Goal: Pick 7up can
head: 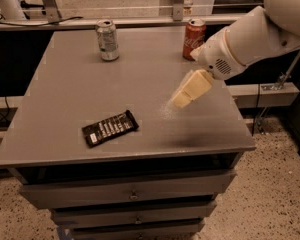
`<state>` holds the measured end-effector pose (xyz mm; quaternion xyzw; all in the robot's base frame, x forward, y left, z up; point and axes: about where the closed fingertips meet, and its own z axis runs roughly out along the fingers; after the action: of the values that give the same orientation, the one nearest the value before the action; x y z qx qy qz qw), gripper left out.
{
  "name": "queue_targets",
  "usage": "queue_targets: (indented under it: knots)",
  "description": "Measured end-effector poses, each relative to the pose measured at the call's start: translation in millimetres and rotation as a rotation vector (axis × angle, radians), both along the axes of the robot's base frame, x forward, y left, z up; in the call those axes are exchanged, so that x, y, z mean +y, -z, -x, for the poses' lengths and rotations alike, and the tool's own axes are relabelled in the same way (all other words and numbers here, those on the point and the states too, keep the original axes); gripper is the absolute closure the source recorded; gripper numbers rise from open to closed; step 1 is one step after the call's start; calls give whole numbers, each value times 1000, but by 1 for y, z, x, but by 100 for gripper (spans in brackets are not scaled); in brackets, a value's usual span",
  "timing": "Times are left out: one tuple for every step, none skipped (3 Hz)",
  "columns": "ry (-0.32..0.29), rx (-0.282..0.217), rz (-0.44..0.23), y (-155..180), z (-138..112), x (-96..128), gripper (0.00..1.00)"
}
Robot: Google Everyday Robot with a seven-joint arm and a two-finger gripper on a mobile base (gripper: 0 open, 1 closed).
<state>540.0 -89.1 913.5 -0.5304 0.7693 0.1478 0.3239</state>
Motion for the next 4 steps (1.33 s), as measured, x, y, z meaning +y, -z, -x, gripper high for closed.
queue_targets:
  knots:
    - [25, -6, -179, 3, -32, 57, 0]
    - [69, -17, -316, -9, -59, 107, 0]
    - [73, -16, -322, -7, -60, 108, 0]
    - [88, -35, -380, 7, -77, 113, 0]
